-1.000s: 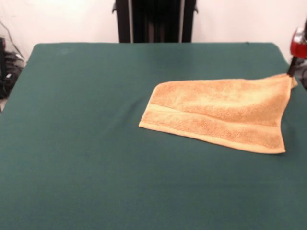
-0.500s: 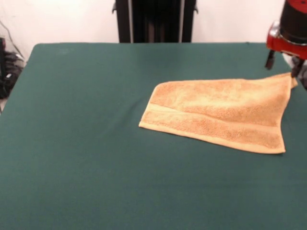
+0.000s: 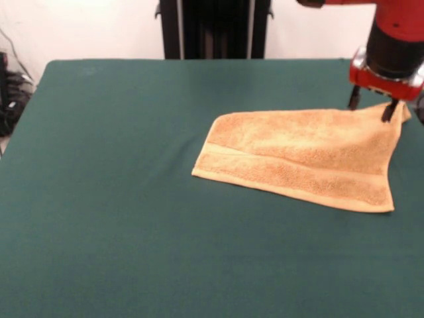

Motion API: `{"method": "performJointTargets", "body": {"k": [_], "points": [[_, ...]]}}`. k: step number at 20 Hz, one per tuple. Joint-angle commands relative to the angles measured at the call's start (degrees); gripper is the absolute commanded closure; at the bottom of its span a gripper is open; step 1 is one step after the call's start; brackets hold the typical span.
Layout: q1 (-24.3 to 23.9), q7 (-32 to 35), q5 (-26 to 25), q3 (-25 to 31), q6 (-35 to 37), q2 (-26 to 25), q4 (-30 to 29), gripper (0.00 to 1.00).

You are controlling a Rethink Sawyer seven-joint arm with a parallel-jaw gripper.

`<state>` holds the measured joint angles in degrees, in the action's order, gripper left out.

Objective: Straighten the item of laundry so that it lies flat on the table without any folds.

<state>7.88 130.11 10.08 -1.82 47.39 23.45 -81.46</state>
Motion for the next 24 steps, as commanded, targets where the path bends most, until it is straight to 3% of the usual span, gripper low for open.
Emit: {"method": "performJointTargets", "body": {"k": [1,14,24], "points": [[0.0,4.0,-2.0,3.6,-6.8,-6.4,-3.5,0.00],[0.9,4.7,-1.8,2.9,-5.3,-5.8,-3.0,0.00],[-3.0,2.9,0.3,8.7,-17.2,-5.0,-7.6,0.00]]}}
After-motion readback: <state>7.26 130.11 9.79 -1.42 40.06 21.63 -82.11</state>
